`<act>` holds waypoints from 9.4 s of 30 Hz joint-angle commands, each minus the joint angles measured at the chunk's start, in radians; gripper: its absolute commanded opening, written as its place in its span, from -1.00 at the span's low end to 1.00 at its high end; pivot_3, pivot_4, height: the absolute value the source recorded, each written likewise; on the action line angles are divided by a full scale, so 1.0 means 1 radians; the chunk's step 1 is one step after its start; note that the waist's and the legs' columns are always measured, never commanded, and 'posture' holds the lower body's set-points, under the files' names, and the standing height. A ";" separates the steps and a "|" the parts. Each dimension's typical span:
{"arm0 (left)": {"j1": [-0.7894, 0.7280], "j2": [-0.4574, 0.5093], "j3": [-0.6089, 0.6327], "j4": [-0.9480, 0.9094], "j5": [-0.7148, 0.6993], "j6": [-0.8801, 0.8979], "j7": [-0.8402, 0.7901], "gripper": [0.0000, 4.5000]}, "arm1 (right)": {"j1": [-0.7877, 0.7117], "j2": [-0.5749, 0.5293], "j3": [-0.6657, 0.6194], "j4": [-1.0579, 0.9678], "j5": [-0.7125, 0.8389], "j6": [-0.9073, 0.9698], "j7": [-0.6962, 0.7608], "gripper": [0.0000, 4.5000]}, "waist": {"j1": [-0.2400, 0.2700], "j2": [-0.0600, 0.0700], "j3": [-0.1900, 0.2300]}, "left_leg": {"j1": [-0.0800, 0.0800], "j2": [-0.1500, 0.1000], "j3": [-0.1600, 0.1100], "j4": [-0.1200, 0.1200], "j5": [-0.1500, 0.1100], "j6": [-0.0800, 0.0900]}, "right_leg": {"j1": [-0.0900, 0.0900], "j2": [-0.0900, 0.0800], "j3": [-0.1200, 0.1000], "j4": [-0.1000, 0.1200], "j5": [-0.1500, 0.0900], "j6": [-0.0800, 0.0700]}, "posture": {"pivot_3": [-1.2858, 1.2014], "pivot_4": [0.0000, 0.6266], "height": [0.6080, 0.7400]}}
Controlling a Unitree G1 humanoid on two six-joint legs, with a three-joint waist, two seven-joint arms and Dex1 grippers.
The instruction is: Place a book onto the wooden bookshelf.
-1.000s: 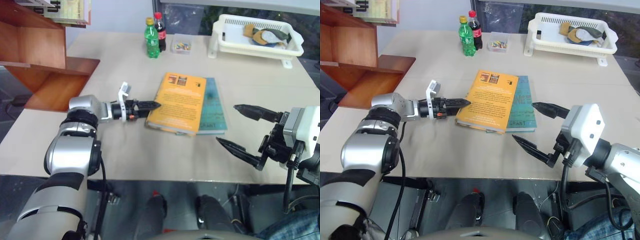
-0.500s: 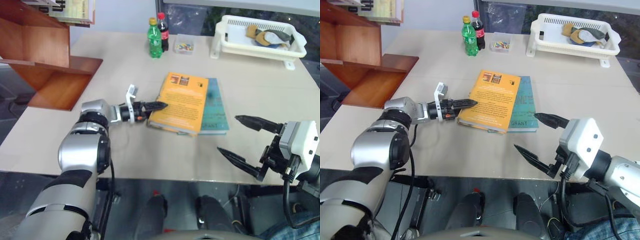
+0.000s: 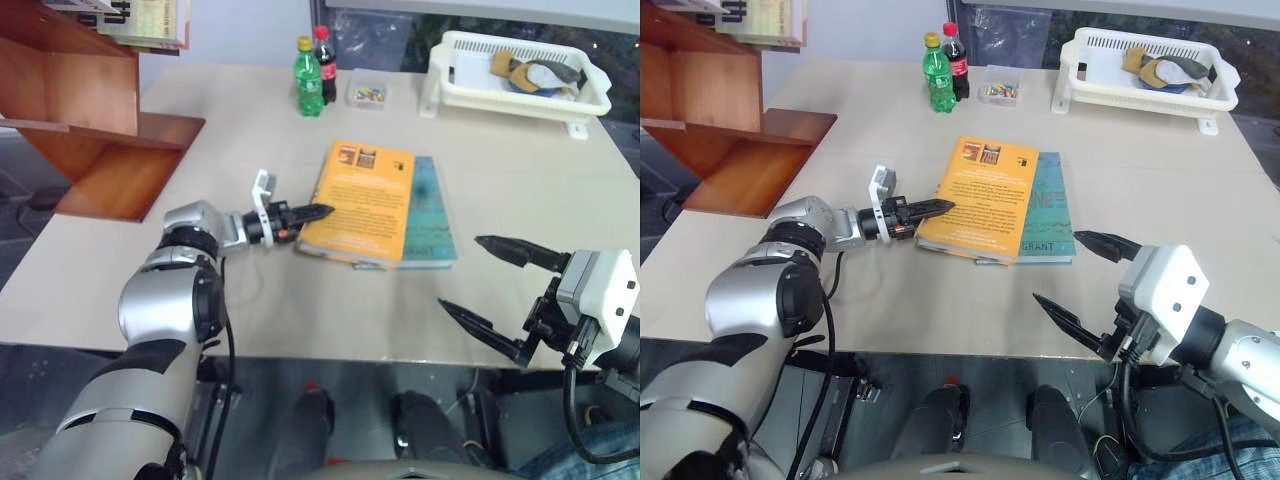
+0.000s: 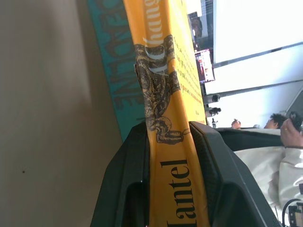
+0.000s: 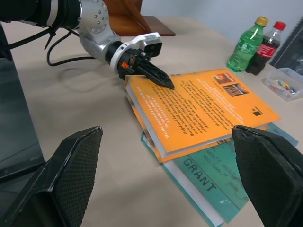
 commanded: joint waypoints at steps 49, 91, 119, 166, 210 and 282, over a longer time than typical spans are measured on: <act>-0.212 0.832 -0.314 -0.058 0.708 -2.027 0.258 -0.58 | -0.545 0.308 0.354 0.388 -0.250 -0.049 0.378 1.00 | 0.002 -0.008 0.004 | 0.000 0.001 0.004 0.000 0.000 0.000 | -0.001 -0.001 0.000 0.000 -0.002 0.004 | 0.03 -0.52 1.00; -0.217 1.024 -0.595 0.012 1.125 -1.690 0.728 -0.58 | -0.557 0.329 0.356 0.391 -0.252 -0.039 0.378 1.00 | -0.036 -0.011 0.005 | 0.003 0.008 0.010 0.000 0.000 0.000 | -0.004 0.004 0.005 0.003 -0.002 0.004 | 0.03 -0.52 1.00; -0.188 0.955 -0.509 0.009 0.963 -1.770 0.603 -0.58 | -0.547 0.324 0.346 0.387 -0.253 -0.045 0.383 1.00 | -0.023 -0.012 0.005 | 0.001 0.006 0.010 0.001 0.000 0.000 | -0.004 0.002 0.004 0.002 0.000 0.001 | 0.03 -0.52 1.00; -0.087 0.983 -0.412 0.003 0.868 -1.738 0.566 -0.22 | -0.781 0.536 0.339 0.383 -0.150 -0.035 0.227 1.00 | -0.026 -0.012 0.004 | 0.002 0.006 0.010 0.001 0.000 0.000 | -0.004 0.003 0.004 0.004 0.000 0.000 | 0.03 -0.52 1.00; 0.396 0.771 0.247 -0.269 -0.018 -1.253 -0.197 0.99 | -0.782 0.496 0.322 0.479 -0.176 -0.058 0.345 1.00 | -0.023 -0.013 0.004 | 0.003 0.006 0.009 0.003 0.000 0.000 | -0.005 0.002 0.004 0.010 0.001 -0.001 | 0.03 -0.52 1.00; 0.844 0.313 0.531 -1.210 -0.615 -0.257 0.376 -0.54 | -0.728 0.431 0.305 0.432 -0.164 -0.040 0.335 1.00 | 0.004 -0.012 -0.002 | 0.002 0.011 0.011 -0.001 0.001 -0.003 | -0.003 -0.001 0.003 0.000 0.002 -0.004 | 0.03 -0.52 1.00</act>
